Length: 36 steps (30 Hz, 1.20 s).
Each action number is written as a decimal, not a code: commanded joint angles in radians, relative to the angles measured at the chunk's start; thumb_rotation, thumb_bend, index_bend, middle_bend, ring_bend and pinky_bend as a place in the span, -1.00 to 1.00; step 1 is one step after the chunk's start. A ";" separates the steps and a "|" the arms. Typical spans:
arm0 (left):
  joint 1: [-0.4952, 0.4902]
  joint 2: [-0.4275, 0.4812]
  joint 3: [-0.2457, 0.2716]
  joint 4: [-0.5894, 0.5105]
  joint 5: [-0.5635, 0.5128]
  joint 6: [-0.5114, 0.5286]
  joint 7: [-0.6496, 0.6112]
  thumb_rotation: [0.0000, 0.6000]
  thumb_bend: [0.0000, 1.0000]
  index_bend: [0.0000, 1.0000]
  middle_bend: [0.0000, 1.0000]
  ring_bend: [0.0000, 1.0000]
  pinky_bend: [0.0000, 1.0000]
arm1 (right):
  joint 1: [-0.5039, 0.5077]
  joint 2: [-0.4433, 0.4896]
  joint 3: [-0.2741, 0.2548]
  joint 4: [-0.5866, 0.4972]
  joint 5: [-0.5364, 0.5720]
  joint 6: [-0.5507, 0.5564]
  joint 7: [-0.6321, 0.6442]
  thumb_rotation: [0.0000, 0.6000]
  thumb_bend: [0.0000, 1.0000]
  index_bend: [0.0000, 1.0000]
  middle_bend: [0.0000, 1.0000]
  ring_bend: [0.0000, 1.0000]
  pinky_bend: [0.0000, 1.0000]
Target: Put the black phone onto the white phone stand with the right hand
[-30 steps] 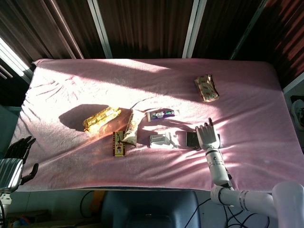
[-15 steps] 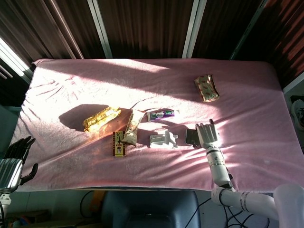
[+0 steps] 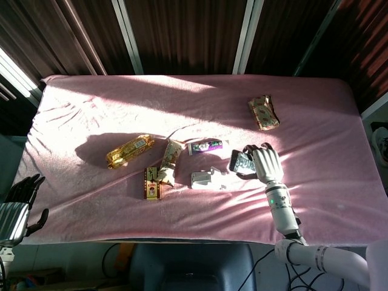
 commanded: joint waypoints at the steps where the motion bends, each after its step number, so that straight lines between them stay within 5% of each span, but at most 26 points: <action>1: 0.000 0.000 0.000 0.000 0.000 0.001 0.000 1.00 -0.18 -1.00 -0.93 -0.94 -0.76 | -0.011 0.005 0.023 -0.038 -0.045 -0.001 0.090 1.00 -0.43 1.00 0.56 0.14 -0.33; 4: 0.001 0.001 0.000 -0.001 0.000 0.003 0.000 1.00 -0.18 -1.00 -0.93 -0.94 -0.76 | -0.018 -0.029 0.035 -0.049 -0.129 -0.007 0.249 1.00 -0.43 1.00 0.57 0.16 -0.31; 12: 0.000 0.001 -0.003 0.000 -0.005 0.000 -0.003 1.00 -0.18 -1.00 -0.93 -0.94 -0.76 | -0.008 -0.089 0.038 0.005 -0.232 -0.036 0.426 1.00 -0.43 1.00 0.57 0.17 -0.31; 36: -0.005 -0.001 -0.001 0.000 -0.004 -0.011 0.006 1.00 -0.18 -1.00 -0.93 -0.94 -0.76 | 0.017 -0.176 0.053 0.173 -0.253 -0.161 0.636 1.00 -0.43 1.00 0.58 0.18 -0.31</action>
